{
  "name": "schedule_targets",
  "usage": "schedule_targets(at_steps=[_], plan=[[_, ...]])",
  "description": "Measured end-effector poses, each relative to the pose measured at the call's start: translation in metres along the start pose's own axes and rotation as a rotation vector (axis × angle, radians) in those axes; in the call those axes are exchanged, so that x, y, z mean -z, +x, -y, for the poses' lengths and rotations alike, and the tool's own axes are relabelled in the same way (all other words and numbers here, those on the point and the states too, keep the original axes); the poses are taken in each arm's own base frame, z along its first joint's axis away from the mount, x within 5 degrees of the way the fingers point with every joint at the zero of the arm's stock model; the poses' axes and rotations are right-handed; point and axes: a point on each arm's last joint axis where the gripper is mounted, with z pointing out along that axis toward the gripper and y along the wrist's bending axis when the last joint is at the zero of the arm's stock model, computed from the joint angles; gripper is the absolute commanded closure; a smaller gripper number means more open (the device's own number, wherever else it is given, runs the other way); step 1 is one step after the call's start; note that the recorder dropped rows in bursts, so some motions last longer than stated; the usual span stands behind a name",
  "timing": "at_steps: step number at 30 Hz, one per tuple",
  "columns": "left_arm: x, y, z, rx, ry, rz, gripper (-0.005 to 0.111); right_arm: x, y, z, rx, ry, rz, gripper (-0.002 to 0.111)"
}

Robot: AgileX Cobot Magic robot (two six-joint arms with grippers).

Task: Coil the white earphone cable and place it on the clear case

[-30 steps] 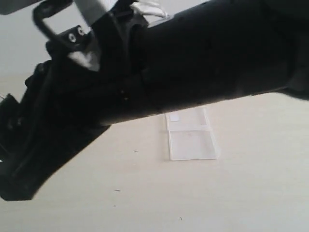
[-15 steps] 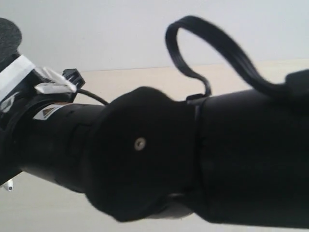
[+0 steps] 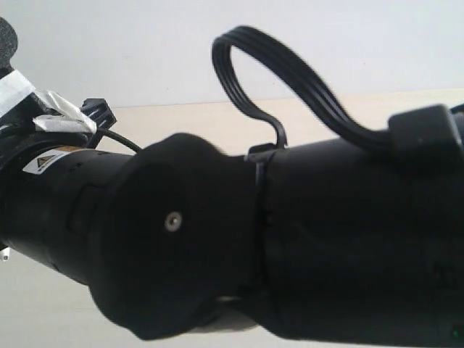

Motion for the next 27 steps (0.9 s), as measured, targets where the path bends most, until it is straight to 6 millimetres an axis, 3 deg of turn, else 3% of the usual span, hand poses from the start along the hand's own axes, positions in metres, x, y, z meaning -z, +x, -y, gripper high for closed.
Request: schedule_targets(at_steps=[6,17,19,23,27], plan=[[0.0000,-0.0001,-0.0003,0.000,-0.004,0.001,0.107,0.0000,0.0000,0.0000,-0.025,0.000,0.000,0.045],[0.0000,-0.0001,-0.0003,0.000,-0.004,0.001,0.107,0.0000,-0.0007,-0.0004,-0.060,-0.005,0.007,0.047],[0.0000,-0.0001,-0.0003,0.000,-0.004,0.001,0.107,0.0000,-0.0009,-0.0003,-0.066,-0.004,0.009,0.060],[0.0000,-0.0001,-0.0003,0.000,-0.004,0.001,0.107,0.0000,-0.0017,0.0004,-0.131,0.003,0.019,0.108],[0.0000,-0.0001,-0.0003,0.000,-0.004,0.001,0.107,0.0000,-0.0019,0.0005,-0.159,0.004,0.022,0.108]])
